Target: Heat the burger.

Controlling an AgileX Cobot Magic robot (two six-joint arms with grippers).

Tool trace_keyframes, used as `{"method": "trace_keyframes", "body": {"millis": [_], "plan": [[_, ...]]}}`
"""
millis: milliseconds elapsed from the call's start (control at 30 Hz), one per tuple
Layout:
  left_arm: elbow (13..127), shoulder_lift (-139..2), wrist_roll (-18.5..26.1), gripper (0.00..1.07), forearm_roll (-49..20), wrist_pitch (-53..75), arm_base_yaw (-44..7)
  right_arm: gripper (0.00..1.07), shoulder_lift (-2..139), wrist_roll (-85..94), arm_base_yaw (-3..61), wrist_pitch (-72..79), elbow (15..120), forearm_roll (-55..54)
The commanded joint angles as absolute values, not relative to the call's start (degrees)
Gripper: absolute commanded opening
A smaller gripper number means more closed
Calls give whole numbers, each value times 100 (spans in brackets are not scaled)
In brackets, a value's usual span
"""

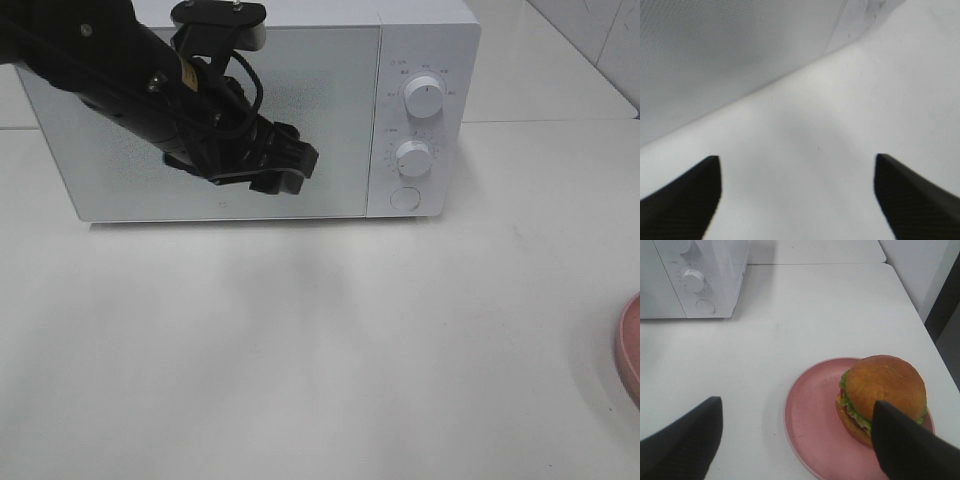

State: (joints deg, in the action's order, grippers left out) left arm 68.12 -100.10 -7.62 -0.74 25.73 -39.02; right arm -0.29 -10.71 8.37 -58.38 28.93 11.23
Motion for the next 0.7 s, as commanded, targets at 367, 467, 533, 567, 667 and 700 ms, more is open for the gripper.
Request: {"method": "trace_keyframes", "body": {"millis": [367,467,533,567,667,700], "plan": [[6858,-9133,-796,100,-275,5002,-3930,76,-172,-1049,802,-5770,2882,1152],[6858,-9036,-808,100,-275,5185,-3885,76,-172,-1049,802,-5770,2882,1152],[6858,-8950,-814,100,-286,5489,-3678,76,-172,-1049,802,-5770,2882,1152],[6858,-8950,-814,100,-286,5489,-3678,76,-172,-1049,802,-5770,2882,1152],[6858,-8864,-802,100,-275,5758,-3254,76,-172,-1049,802,-5770,2882,1152],[6847,-8835,-802,100,-275,5775,-3134,76,-172,-1049,802,-5770,2882,1152]]}}
